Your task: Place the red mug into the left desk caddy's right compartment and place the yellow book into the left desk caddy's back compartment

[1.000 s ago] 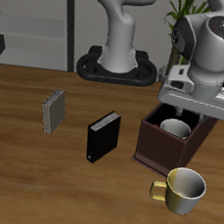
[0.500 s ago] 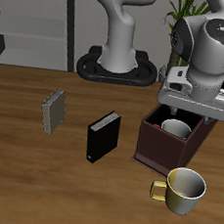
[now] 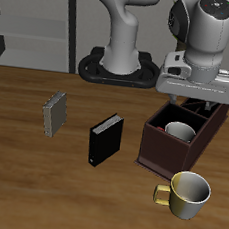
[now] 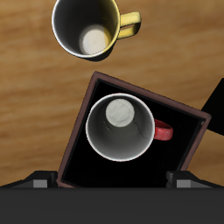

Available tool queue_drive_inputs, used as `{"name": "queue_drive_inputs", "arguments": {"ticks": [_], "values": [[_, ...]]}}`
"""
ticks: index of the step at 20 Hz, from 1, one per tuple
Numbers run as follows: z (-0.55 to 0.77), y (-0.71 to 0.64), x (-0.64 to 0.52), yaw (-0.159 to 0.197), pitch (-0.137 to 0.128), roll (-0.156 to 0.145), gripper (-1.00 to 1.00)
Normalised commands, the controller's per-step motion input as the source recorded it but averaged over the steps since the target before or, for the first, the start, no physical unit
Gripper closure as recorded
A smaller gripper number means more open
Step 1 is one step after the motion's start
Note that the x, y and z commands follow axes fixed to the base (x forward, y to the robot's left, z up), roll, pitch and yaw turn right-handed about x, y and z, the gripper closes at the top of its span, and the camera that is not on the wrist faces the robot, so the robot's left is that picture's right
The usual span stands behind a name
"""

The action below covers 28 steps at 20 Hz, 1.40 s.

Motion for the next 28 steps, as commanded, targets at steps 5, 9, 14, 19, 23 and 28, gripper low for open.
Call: {"name": "queue_drive_inputs", "arguments": {"ticks": [5, 9, 14, 19, 23, 28], "values": [[0.06, -0.68, -0.12, 0.033, -0.032, -0.010, -1.00], [-0.03, -0.56, -0.15, 0.015, -0.013, -0.030, -1.00], [-0.14, -0.74, -0.34, -0.007, -0.004, -0.049, -1.00], [-0.07, -0.39, -0.49, 0.030, -0.030, 0.009, -1.00], [0.01, -0.35, -0.45, 0.057, -0.042, 0.031, -1.00], [0.03, -0.42, -0.36, 0.070, -0.045, -0.028, -1.00]]}}
